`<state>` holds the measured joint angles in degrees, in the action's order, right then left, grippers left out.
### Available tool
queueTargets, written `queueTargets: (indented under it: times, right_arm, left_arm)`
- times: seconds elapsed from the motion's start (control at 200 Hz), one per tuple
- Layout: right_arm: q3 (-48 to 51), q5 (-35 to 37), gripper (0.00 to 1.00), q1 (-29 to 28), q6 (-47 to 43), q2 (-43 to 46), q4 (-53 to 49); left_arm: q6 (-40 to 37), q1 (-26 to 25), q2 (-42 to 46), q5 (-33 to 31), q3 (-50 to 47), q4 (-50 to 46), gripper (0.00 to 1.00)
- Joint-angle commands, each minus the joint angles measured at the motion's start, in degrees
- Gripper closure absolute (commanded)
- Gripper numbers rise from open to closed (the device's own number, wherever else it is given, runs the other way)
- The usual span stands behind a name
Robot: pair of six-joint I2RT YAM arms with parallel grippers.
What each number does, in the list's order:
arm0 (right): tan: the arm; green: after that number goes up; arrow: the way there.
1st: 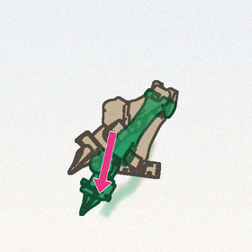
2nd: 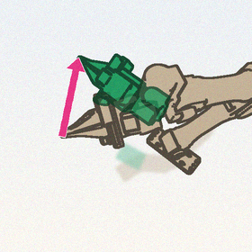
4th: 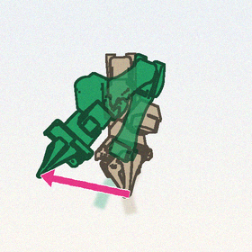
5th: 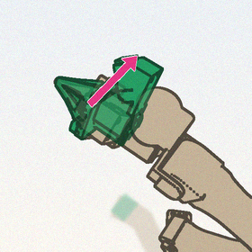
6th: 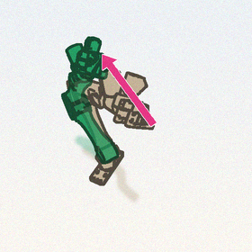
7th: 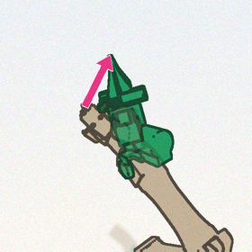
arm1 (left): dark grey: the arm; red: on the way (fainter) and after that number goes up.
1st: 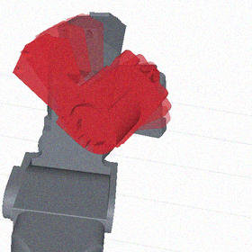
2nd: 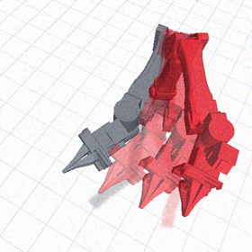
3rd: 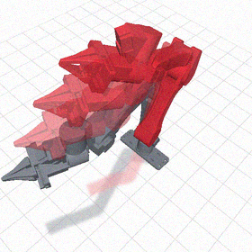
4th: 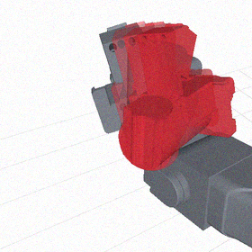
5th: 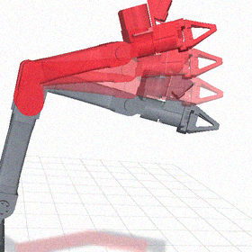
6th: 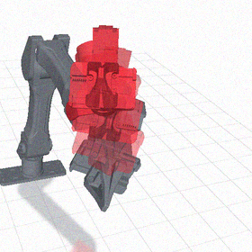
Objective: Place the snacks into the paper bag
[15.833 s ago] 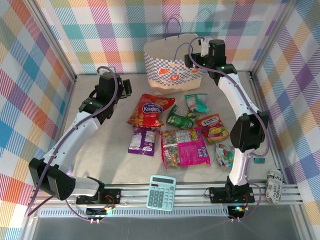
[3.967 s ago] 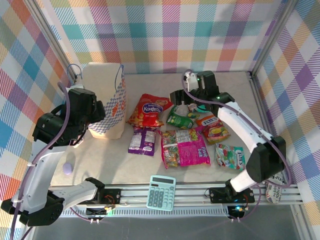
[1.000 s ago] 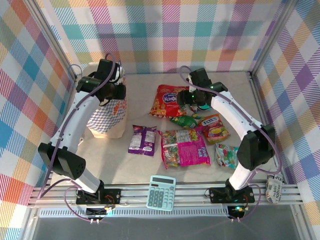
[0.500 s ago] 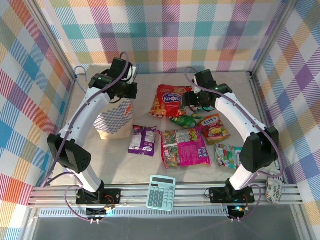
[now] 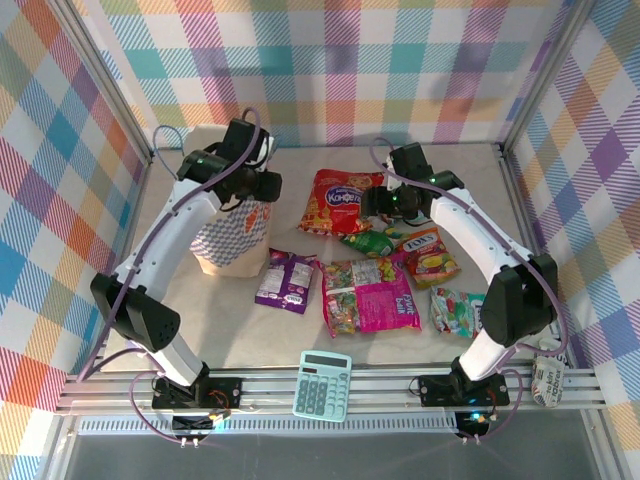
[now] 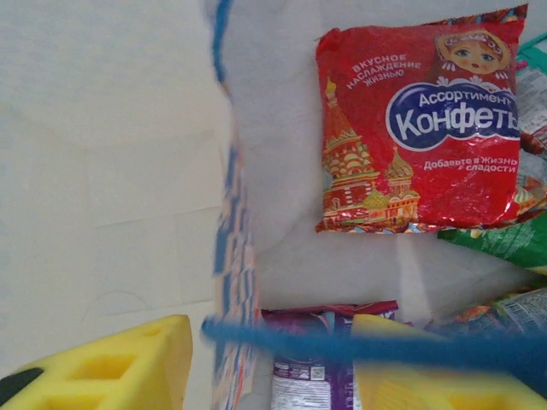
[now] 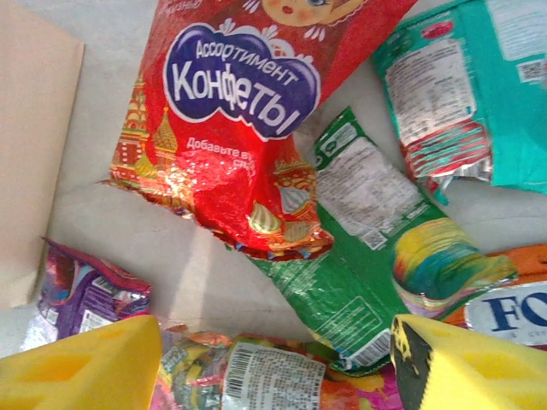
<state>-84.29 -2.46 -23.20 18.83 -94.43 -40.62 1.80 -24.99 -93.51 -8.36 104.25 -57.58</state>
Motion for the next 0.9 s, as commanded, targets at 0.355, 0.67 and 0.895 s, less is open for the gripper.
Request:
queueTargets:
  times: [0.355, 0.67, 0.895]
  right_arm:
    - [1.84, -5.89, 0.29, -0.95, 3.46, 3.04, 1.55]
    - [1.27, -7.51, 0.29, -5.07, 5.58, 3.3, 2.25]
    - [5.32, -6.09, 0.29, -7.85, 9.98, 5.28, 7.62]
  left_arm:
    - [0.84, -0.01, 11.65, -4.77, -2.64, -6.25, 0.24]
    - [4.72, 6.19, 21.84, 0.02, -10.56, -5.61, 0.23]
    - [10.83, 13.56, 22.54, 1.07, -10.82, -9.42, 0.2]
